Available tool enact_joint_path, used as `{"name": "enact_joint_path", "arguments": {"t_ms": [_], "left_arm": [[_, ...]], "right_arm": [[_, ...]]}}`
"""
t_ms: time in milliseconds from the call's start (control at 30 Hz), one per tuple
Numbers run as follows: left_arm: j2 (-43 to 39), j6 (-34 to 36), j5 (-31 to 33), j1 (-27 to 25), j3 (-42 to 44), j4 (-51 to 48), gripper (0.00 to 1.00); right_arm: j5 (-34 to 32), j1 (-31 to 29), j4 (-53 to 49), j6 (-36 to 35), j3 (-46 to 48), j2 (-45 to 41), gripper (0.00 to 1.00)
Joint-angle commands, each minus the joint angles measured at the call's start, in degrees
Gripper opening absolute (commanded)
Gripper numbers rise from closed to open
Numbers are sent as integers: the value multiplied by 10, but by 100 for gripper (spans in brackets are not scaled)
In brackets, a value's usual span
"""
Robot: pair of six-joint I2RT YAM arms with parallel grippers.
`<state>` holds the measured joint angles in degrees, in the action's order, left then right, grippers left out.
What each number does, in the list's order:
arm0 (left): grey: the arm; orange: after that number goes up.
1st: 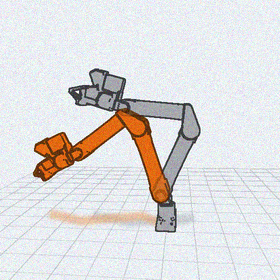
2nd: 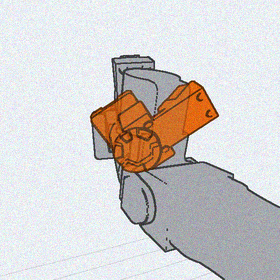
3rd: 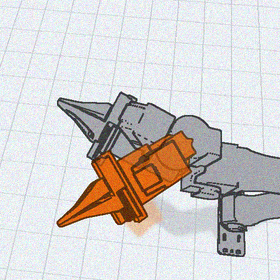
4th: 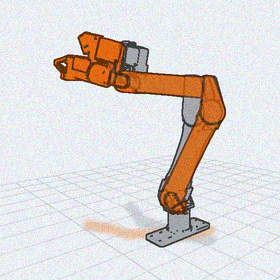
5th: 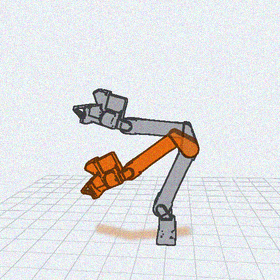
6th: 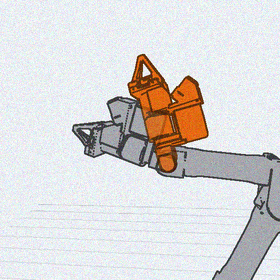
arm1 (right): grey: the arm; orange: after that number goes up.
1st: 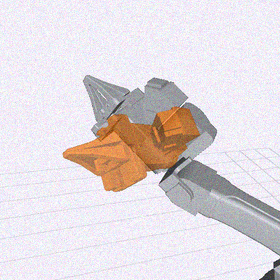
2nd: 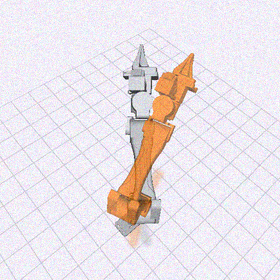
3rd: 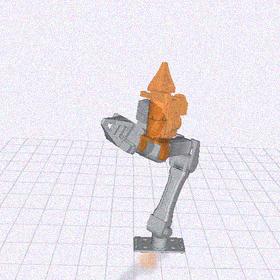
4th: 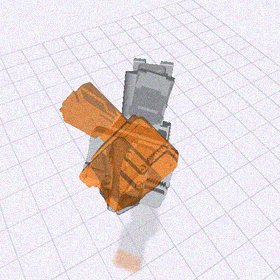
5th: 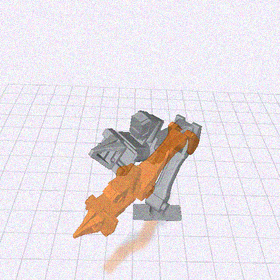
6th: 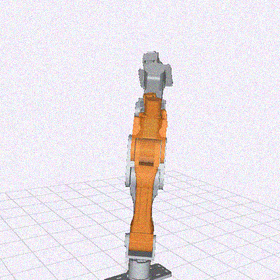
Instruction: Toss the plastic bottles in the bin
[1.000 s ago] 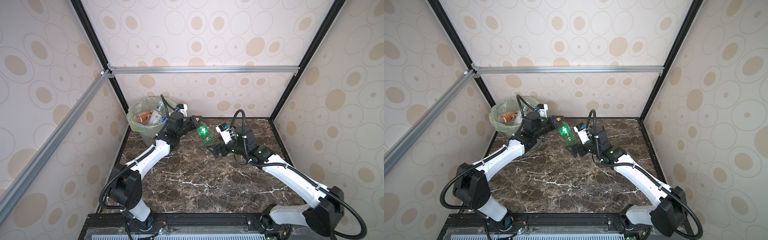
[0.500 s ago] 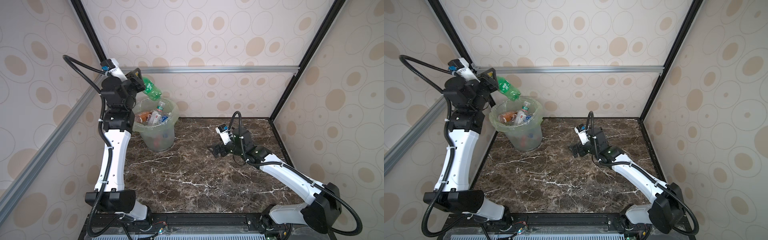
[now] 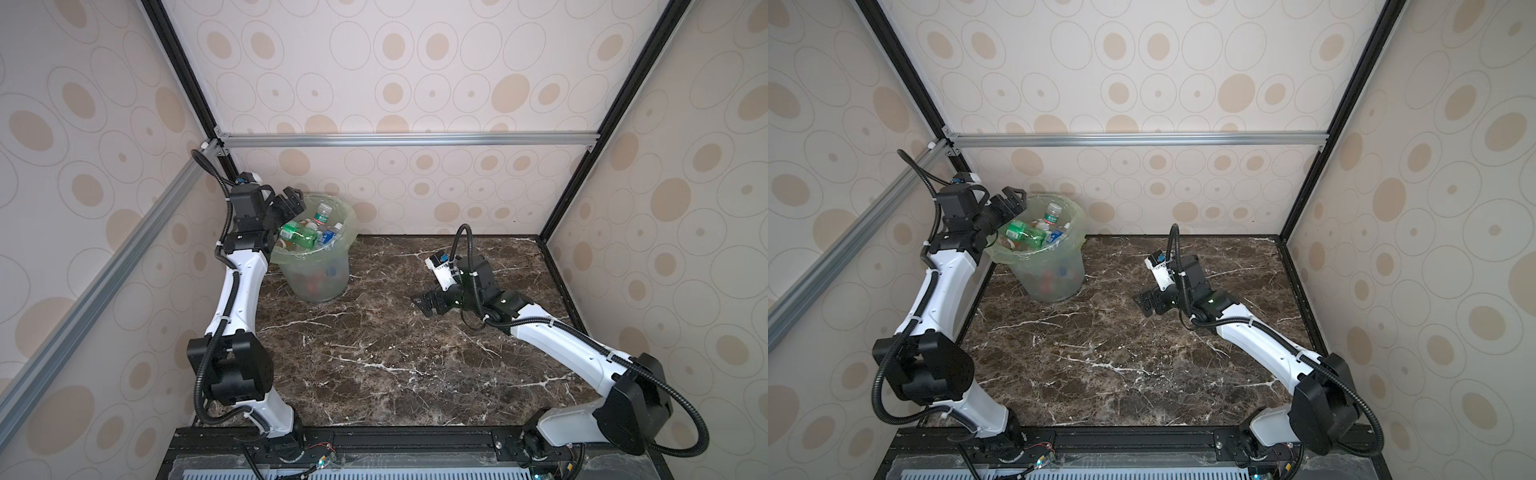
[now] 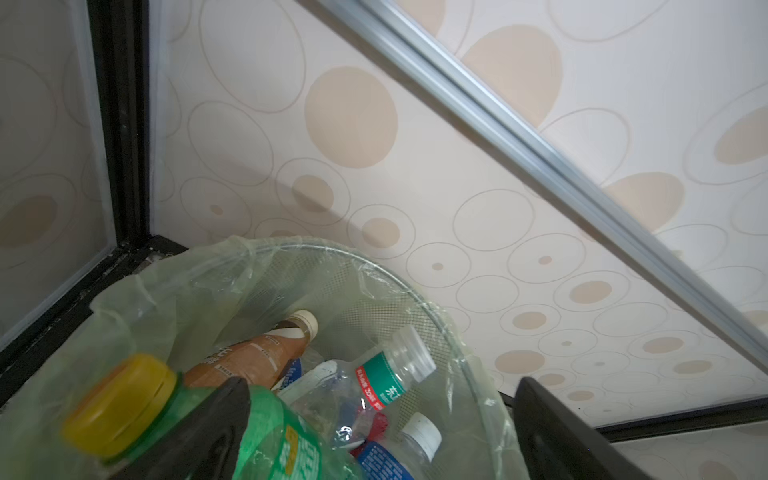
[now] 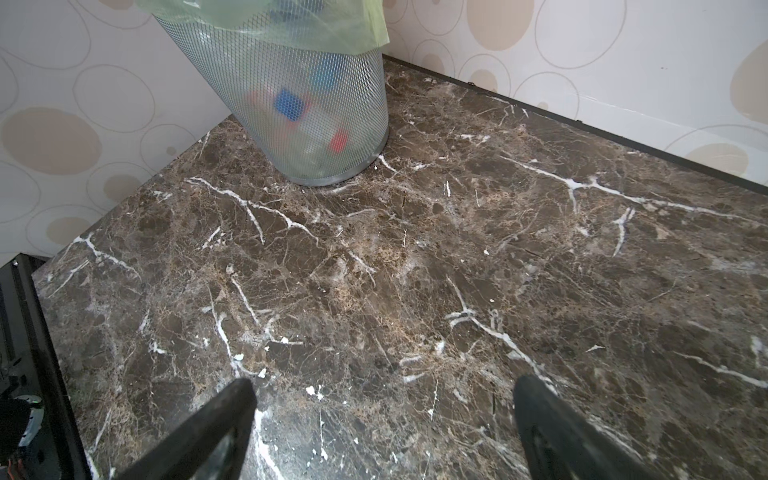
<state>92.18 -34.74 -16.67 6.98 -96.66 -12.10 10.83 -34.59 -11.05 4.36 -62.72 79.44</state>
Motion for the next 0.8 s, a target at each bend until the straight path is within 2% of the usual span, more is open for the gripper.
{"name": "enact_joint_path", "arguments": {"t_ms": [0,100,200,300,367,433,533,600,767], "left_arm": [[-96,15,-30,-13,-23,35,99],[-174,41,-16,-25,56,84,99],[-256,80,1,-27,183,149,99],[-327,113,41,-29,335,219,99],[-362,127,65,-31,426,248,99],[-407,144,119,-41,531,302,99],[-466,162,227,-52,676,374,99],[-472,143,298,-56,719,376,99],[-401,173,382,-73,837,549,99]], "right_arm": [[-16,1,12,14,11,-11,100],[-98,2,4,19,22,-30,100],[-209,15,6,21,46,-57,100],[-316,55,0,49,76,-82,100],[-355,98,-21,77,92,-95,100],[-402,131,-27,98,115,-109,100],[-467,166,20,80,173,-133,100],[-501,172,94,42,228,-142,100],[-528,182,223,2,309,-121,100]]}}
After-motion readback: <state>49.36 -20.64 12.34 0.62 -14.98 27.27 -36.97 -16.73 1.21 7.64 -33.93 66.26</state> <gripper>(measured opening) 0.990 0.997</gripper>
